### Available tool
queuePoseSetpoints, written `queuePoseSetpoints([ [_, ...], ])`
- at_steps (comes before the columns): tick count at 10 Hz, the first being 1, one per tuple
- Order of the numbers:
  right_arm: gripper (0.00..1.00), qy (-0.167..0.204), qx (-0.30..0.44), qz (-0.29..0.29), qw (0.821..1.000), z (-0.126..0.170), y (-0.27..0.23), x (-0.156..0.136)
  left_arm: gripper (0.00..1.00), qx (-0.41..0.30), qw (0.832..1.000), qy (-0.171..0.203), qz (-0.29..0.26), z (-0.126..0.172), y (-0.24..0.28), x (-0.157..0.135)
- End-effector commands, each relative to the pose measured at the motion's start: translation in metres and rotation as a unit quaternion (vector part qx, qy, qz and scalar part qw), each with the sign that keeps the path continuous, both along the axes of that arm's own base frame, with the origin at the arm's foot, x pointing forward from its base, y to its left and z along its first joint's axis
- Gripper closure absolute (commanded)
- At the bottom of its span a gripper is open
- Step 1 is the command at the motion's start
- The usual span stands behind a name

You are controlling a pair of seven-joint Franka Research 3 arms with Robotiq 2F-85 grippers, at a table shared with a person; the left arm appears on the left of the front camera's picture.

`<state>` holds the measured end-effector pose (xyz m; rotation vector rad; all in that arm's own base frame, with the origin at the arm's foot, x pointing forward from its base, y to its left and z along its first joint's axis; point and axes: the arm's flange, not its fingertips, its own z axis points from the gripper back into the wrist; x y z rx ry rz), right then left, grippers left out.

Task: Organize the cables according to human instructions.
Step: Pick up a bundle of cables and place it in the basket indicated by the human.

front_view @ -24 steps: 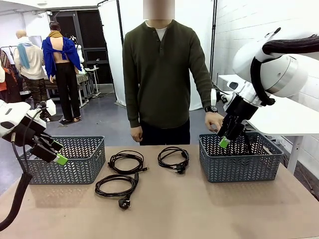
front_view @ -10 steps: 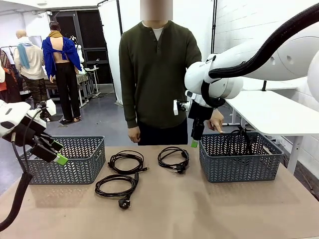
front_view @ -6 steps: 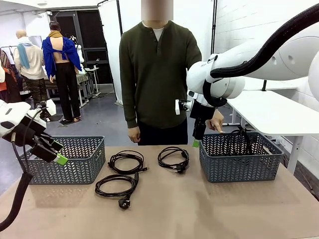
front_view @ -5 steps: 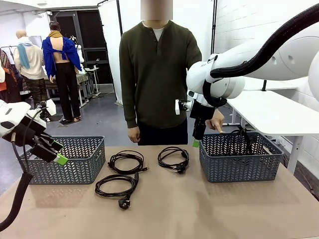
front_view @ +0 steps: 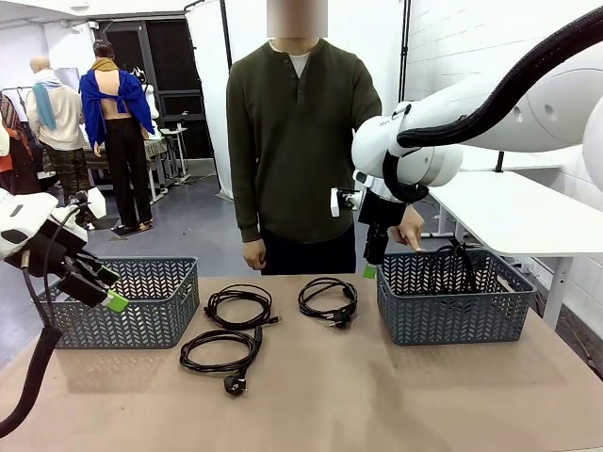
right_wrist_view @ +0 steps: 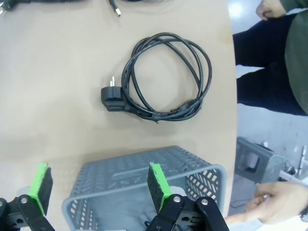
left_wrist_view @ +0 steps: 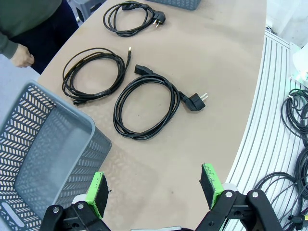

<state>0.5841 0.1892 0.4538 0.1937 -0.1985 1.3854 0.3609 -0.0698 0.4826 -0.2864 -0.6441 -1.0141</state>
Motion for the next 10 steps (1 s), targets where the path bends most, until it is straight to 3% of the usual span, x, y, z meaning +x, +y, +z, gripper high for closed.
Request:
queuePoseSetpoints([
  [1,0.0,0.006,-0.002,-0.055,0.998,0.008,0.022,0.004,0.0,-0.005,1.0,-0.002,-0.012,-0.002,0.003,0.003],
  [3,0.0,0.013,-0.04,-0.128,0.991,0.018,0.049,0.011,0.0,-0.005,1.0,-0.002,-0.012,-0.002,0.003,0.003],
  [7,0.0,0.1,-0.111,-0.289,0.946,0.017,0.087,0.024,0.0,-0.005,1.0,-0.002,-0.012,-0.002,0.003,0.003],
  [10,0.0,0.095,-0.11,-0.348,0.926,0.002,0.098,0.035,0.0,-0.005,1.0,-0.002,-0.012,-0.002,0.003,0.003],
])
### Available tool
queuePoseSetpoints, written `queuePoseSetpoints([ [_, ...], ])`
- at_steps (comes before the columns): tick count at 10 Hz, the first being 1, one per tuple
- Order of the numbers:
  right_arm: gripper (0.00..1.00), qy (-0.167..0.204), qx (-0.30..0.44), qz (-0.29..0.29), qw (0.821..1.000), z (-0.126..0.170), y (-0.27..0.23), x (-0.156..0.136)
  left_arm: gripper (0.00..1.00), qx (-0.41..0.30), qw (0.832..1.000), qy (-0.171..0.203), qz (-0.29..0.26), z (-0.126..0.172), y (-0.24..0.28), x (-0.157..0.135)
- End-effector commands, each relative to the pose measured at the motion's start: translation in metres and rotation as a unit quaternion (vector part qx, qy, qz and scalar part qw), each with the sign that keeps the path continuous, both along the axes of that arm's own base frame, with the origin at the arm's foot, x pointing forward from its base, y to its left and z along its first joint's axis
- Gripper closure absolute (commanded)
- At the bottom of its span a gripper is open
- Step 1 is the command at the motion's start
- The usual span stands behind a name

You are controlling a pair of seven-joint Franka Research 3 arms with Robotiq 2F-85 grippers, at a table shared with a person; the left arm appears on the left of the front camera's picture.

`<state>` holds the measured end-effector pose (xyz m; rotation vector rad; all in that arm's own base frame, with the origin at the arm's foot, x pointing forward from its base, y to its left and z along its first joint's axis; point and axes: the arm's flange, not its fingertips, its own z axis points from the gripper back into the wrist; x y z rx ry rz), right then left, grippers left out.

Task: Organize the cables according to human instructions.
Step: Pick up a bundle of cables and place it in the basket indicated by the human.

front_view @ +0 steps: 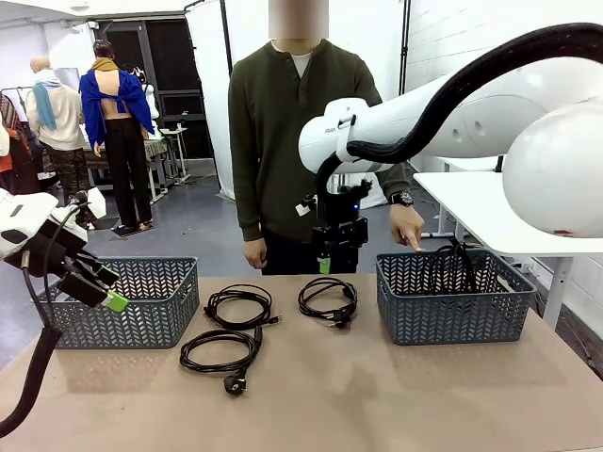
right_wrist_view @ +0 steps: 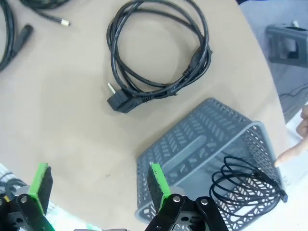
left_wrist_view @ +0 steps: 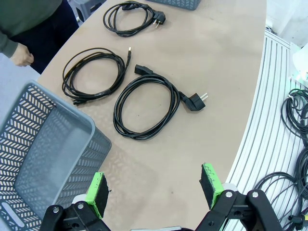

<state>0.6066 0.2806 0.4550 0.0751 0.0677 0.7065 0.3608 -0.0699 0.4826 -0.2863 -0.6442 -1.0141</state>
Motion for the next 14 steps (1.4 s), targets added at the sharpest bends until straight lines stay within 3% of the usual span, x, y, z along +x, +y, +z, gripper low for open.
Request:
queuePoseSetpoints([
  [1,0.0,-0.017,-0.005,-0.038,0.999,-0.003,0.007,0.014,0.0,-0.005,1.0,-0.002,-0.012,-0.002,0.003,0.003],
  [4,0.0,-0.065,-0.037,-0.085,0.994,-0.018,0.004,0.016,0.0,-0.005,1.0,-0.002,-0.012,-0.002,0.003,0.003],
  [7,0.0,-0.065,-0.03,-0.107,0.992,-0.022,-0.002,0.016,0.0,-0.005,1.0,-0.002,-0.012,-0.002,0.003,0.003],
  [8,0.0,-0.051,-0.02,-0.085,0.995,-0.015,0.0,0.021,0.0,-0.005,1.0,-0.002,-0.012,-0.002,0.003,0.003],
  [14,0.0,-0.051,-0.019,-0.09,0.994,-0.015,0.002,0.021,0.0,-0.005,1.0,-0.002,-0.012,-0.002,0.003,0.003],
])
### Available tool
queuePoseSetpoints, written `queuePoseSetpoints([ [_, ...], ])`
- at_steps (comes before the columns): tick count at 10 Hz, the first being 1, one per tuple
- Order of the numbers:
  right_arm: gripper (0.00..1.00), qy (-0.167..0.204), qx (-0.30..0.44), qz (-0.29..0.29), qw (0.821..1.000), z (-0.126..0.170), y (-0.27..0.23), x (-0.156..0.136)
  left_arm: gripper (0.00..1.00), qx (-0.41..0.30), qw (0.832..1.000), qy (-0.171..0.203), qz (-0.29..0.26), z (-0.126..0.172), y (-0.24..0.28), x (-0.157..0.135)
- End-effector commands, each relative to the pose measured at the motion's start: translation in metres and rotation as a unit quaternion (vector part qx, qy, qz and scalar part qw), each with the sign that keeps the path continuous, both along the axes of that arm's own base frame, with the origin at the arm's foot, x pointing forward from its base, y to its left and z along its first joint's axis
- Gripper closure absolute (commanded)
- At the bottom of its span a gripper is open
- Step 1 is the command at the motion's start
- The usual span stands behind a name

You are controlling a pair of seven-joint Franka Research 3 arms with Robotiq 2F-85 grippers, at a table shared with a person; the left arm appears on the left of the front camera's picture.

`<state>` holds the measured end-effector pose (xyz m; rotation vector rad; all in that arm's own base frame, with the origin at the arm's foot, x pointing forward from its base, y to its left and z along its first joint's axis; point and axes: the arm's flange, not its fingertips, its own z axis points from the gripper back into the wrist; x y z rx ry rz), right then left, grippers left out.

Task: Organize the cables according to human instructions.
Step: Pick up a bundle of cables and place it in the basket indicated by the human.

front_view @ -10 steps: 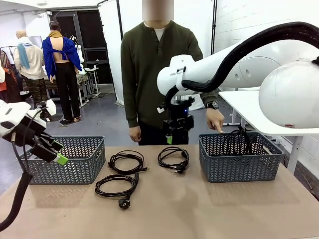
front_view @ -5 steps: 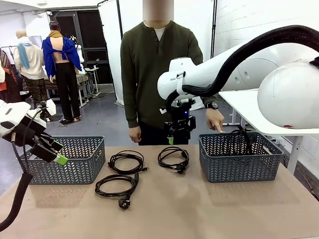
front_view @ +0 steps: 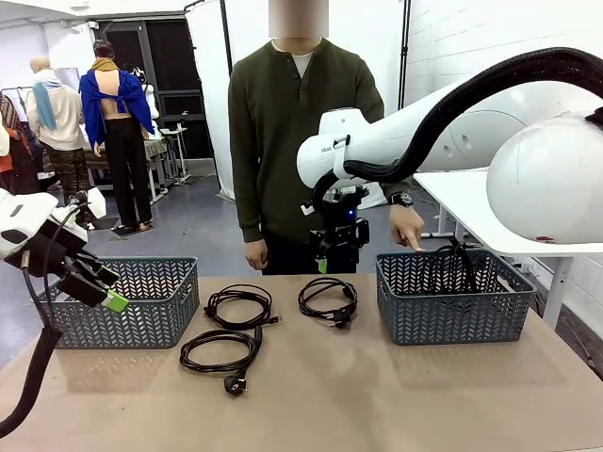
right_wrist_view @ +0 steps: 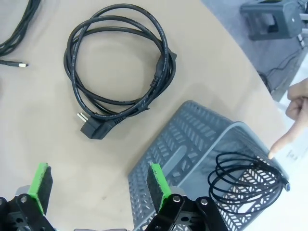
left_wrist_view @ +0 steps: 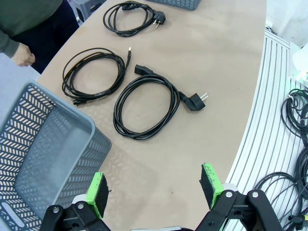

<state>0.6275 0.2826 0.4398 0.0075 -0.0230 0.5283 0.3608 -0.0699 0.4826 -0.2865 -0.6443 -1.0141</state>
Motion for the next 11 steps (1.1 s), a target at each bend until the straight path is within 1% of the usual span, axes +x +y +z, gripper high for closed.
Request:
queuePoseSetpoints([
  [1,0.0,-0.012,-0.003,-0.036,0.999,-0.008,0.002,-0.005,0.0,-0.005,1.0,-0.002,-0.012,-0.002,0.003,0.003],
  [4,0.0,-0.034,-0.01,-0.127,0.991,-0.02,0.0,-0.014,0.0,-0.005,1.0,-0.002,-0.012,-0.002,0.003,0.003],
  [7,0.0,-0.064,-0.023,-0.208,0.976,-0.034,-0.01,-0.019,0.0,-0.005,1.0,-0.002,-0.012,-0.002,0.003,0.003],
  [10,0.0,-0.064,-0.03,-0.254,0.965,-0.053,-0.013,-0.017,0.0,-0.005,1.0,-0.002,-0.012,-0.002,0.003,0.003],
  [11,0.0,-0.058,-0.029,-0.256,0.964,-0.06,-0.012,-0.015,0.0,-0.005,1.0,-0.002,-0.012,-0.002,0.003,0.003],
])
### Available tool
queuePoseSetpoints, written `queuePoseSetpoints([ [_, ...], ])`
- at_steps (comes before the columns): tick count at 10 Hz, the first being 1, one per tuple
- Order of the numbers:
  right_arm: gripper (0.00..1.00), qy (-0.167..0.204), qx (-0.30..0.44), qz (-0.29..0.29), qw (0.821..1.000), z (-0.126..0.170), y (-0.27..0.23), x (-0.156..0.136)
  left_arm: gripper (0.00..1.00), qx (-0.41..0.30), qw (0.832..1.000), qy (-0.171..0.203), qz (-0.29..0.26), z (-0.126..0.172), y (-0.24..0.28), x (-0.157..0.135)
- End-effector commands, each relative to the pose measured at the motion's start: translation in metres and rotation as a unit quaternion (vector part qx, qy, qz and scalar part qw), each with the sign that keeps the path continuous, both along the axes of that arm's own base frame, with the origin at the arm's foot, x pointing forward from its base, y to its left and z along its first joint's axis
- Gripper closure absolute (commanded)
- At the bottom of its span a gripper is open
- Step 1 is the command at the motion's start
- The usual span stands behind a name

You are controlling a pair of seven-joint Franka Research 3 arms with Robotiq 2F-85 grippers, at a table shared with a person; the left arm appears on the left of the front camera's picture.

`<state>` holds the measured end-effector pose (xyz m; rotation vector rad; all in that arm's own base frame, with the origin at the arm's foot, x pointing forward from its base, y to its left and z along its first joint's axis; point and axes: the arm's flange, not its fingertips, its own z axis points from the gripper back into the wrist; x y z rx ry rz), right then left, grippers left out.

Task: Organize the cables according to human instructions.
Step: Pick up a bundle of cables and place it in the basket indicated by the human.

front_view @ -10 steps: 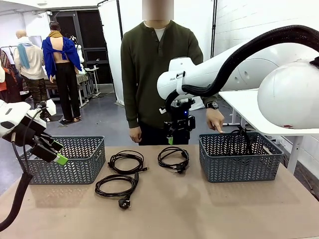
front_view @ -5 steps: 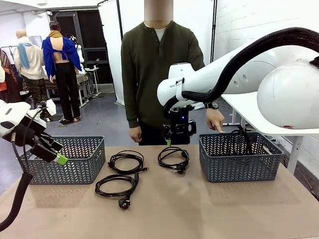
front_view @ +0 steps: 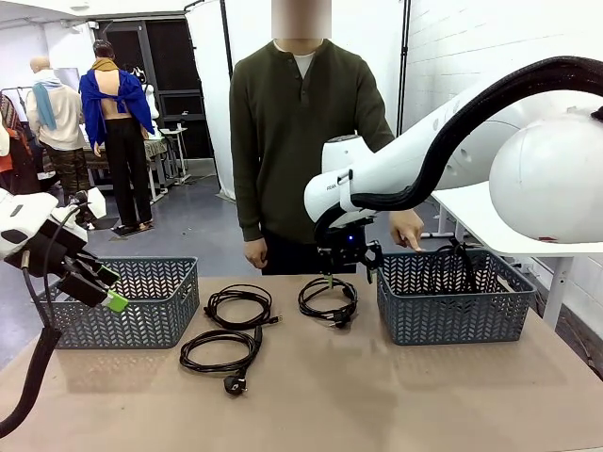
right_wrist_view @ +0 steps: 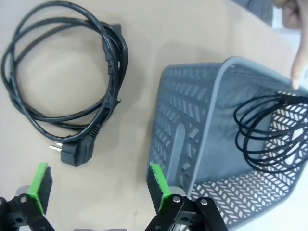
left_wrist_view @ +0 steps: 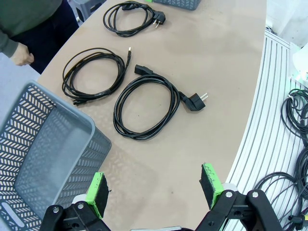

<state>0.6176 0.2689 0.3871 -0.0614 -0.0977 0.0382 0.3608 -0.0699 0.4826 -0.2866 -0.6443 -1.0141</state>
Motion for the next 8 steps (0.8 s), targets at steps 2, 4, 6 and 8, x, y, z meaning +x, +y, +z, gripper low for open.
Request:
queuePoseSetpoints([
  [2,0.0,-0.007,-0.014,-0.021,1.0,-0.015,0.002,-0.002,0.0,-0.005,1.0,-0.002,-0.012,-0.002,0.003,0.003],
  [4,0.0,-0.005,-0.015,-0.026,1.0,-0.024,0.002,0.003,0.0,-0.005,1.0,-0.002,-0.012,-0.002,0.003,0.003],
  [6,0.0,-0.005,-0.011,-0.036,0.999,-0.035,0.001,0.009,0.0,-0.005,1.0,-0.002,-0.012,-0.002,0.003,0.003],
  [8,0.0,0.0,-0.003,-0.046,0.999,-0.042,0.004,0.017,0.0,-0.005,1.0,-0.002,-0.012,-0.002,0.003,0.003],
])
